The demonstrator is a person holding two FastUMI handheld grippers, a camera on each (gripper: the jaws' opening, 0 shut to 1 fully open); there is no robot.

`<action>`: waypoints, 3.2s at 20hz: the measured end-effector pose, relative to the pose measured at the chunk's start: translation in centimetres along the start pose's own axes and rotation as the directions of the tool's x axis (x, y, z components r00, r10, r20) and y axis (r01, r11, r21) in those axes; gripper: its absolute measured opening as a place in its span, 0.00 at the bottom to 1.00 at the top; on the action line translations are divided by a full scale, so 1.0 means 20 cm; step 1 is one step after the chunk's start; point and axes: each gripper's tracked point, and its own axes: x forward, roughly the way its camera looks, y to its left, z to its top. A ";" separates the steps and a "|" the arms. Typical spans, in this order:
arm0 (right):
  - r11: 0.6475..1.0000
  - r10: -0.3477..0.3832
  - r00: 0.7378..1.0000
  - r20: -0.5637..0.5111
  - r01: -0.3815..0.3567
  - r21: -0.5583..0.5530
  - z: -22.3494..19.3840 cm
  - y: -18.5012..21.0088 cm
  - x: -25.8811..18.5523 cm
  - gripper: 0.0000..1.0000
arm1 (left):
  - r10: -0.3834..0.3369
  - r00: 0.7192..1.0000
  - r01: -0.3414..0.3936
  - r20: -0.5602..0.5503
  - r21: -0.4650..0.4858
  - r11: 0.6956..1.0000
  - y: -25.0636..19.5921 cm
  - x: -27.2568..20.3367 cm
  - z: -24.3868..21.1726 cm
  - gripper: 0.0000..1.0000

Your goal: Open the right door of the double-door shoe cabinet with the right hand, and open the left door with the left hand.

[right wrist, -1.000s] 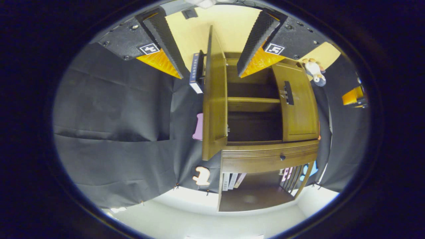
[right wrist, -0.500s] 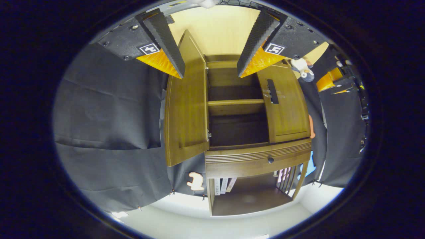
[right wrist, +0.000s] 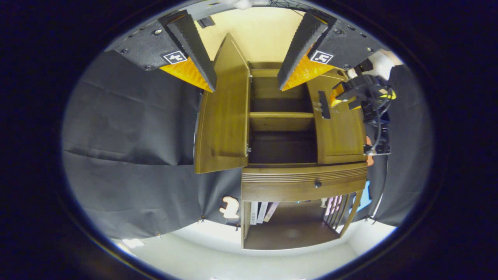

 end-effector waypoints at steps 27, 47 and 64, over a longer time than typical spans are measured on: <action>0.999 -0.031 0.997 -0.072 0.028 -0.040 -0.07 -0.03 -0.06 1.00 | -0.001 0.999 0.000 -0.032 -0.007 1.000 -0.06 0.41 -0.11 0.31; 0.989 0.144 0.984 -0.101 -0.146 -0.016 -0.16 0.14 -0.12 1.00 | -0.032 0.998 0.032 -0.055 0.003 0.999 0.16 -0.23 -0.16 0.23; 0.965 0.262 0.959 -0.112 -0.262 0.016 -0.24 0.35 -0.14 1.00 | 0.081 0.993 -0.080 -0.082 0.017 0.997 0.55 -0.59 -0.18 0.13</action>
